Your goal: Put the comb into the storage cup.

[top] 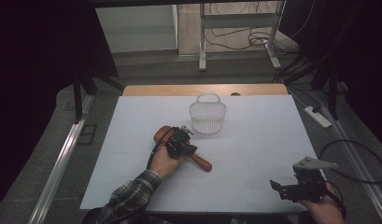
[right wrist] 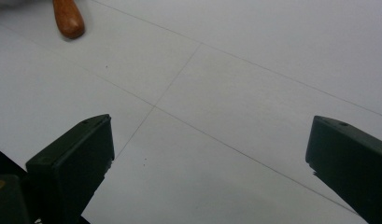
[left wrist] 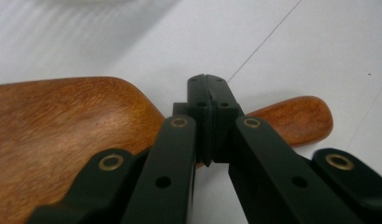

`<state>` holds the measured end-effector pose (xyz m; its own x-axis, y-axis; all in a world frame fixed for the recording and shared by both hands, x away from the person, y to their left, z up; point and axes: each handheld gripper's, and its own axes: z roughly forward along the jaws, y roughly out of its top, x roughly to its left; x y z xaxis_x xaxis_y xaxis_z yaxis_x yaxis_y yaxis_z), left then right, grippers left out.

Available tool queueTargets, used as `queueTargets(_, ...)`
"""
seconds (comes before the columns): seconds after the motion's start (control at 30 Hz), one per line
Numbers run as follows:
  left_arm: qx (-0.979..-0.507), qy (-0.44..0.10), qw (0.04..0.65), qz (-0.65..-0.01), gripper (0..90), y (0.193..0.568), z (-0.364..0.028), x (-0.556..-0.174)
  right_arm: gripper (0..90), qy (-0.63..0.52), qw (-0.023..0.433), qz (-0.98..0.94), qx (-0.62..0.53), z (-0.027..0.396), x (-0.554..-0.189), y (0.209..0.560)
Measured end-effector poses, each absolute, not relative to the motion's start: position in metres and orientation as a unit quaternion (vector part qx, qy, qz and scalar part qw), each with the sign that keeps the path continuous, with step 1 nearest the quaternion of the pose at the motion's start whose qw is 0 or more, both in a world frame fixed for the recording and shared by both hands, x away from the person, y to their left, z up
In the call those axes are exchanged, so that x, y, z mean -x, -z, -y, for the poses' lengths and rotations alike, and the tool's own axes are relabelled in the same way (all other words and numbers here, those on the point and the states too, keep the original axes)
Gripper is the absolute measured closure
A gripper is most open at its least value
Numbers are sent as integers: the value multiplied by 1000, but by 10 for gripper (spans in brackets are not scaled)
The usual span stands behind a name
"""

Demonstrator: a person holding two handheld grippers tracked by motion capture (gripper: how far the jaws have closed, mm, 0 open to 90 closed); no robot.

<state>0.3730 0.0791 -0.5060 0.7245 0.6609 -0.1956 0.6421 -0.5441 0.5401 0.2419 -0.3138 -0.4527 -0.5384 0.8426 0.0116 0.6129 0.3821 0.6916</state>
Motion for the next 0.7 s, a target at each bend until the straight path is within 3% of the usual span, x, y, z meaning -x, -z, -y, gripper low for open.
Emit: queueTargets(0.7, -879, 11, 287, -380, 888, 504, -94, -355, 13, -328, 175, -815, -445, 313, -242, 453)
